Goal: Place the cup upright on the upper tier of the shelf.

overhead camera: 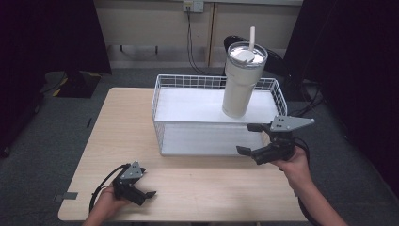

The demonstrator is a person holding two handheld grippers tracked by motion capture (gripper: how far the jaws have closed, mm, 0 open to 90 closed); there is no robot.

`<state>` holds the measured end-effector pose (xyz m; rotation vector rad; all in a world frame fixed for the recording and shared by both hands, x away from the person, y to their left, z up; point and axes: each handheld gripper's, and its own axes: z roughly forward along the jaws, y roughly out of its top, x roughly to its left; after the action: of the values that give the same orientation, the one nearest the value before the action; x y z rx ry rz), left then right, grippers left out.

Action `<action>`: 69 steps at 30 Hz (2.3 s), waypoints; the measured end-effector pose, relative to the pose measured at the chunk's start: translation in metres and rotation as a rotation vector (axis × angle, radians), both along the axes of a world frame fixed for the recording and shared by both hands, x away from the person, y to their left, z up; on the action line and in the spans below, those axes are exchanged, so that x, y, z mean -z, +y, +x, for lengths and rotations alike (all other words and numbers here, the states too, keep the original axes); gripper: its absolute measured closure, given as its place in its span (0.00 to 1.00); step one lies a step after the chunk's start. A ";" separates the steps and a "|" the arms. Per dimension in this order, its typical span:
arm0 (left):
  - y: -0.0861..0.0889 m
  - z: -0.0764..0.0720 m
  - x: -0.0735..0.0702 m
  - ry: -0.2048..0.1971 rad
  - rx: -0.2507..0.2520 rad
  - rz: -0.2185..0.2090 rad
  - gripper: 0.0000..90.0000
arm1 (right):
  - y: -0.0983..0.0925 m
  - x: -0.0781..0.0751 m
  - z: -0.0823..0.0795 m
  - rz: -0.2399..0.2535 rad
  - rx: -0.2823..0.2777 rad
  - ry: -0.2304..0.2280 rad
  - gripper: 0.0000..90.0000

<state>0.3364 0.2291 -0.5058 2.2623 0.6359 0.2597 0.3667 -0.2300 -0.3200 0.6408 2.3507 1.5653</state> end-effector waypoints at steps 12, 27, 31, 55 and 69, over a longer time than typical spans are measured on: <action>0.000 0.000 0.000 0.000 0.000 0.000 0.03 | -0.001 0.021 -0.008 -0.017 -0.035 0.031 0.11; 0.000 0.000 0.000 0.000 -0.001 0.000 0.03 | -0.004 0.052 -0.014 -0.022 -0.046 0.070 0.11; 0.000 0.000 0.000 0.000 -0.001 0.000 0.03 | -0.004 0.063 -0.015 -0.024 -0.040 0.088 0.11; 0.000 0.000 0.000 0.000 -0.001 0.000 0.03 | -0.011 0.113 -0.016 -0.043 -0.026 0.164 0.11; 0.000 0.000 0.000 0.000 -0.001 0.000 0.03 | -0.018 0.133 -0.016 -0.066 -0.011 0.180 0.11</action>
<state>0.3364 0.2292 -0.5058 2.2625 0.6365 0.2606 0.3507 -0.2477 -0.4530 0.7850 2.5268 1.4841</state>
